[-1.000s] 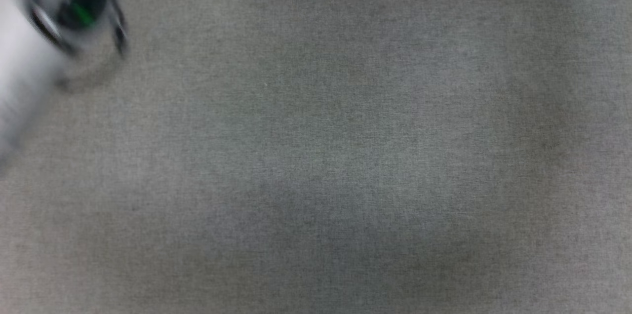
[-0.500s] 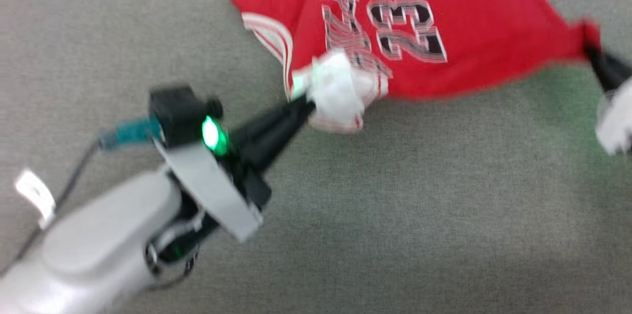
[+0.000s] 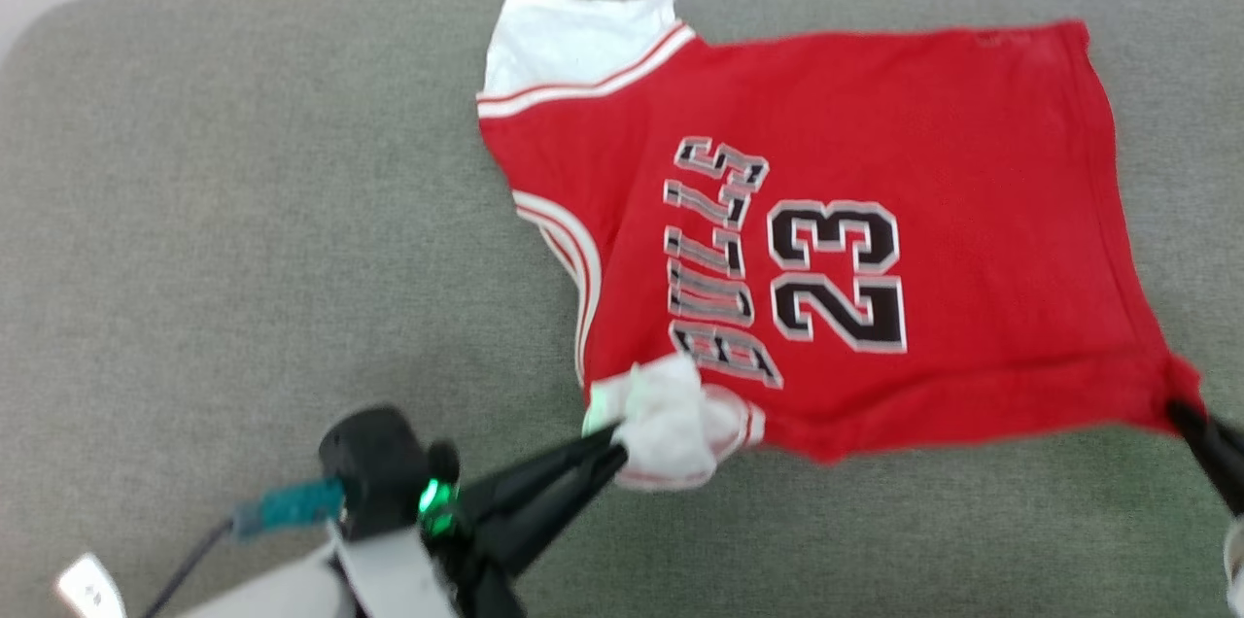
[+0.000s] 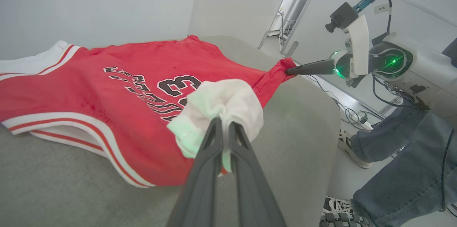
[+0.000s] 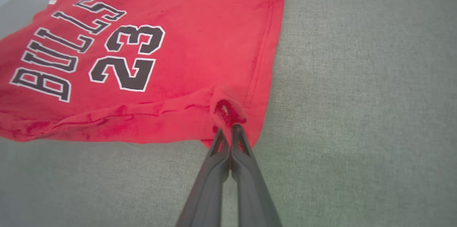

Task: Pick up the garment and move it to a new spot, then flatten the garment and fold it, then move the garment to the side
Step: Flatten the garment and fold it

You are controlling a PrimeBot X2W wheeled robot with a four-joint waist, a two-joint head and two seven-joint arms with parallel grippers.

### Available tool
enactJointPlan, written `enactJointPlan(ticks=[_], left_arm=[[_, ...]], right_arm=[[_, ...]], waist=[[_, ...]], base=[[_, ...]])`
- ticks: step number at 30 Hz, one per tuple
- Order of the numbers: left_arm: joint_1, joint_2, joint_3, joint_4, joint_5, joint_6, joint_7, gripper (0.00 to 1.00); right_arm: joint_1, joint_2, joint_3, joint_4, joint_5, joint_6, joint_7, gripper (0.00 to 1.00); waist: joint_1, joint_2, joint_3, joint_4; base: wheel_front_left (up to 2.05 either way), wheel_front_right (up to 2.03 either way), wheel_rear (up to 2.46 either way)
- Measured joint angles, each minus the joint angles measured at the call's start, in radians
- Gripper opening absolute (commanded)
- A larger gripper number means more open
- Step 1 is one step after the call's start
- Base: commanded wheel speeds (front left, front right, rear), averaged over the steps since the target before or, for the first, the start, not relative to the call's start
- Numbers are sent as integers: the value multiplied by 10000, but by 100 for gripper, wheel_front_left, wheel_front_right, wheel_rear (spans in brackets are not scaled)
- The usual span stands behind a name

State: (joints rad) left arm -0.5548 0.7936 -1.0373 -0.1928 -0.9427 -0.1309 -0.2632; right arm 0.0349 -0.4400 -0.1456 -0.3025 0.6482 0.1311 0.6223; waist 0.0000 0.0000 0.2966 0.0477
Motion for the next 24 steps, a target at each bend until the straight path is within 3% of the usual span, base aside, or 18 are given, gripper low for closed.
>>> enactJointPlan(ticks=[6,11,16,24], left_arm=[[1318,422,353,-671,368,0,0,0],[1581,512,518,-963,523,0,0,0],[458,322,-13,-769,274,0,0,0],[-2507,-132,-1210,815,-1221,0,-2,0]], right_arm=[[1642,755,-849,-1739,-86,0,838,0],[1952,1129,-1521,-2205,-44,0,999,0],[973,1131,-1624,-1697,-59,0,1106,0],[-1220,918,-1066,35,-516,0,1068,0]], waist=[[0,0,-149,-53],[0,0,-158,-19],[0,0,-76,-18],[0,0,259,-72]], base=[[0,0,0],[0,0,0],[0,0,0],[0,0,0]])
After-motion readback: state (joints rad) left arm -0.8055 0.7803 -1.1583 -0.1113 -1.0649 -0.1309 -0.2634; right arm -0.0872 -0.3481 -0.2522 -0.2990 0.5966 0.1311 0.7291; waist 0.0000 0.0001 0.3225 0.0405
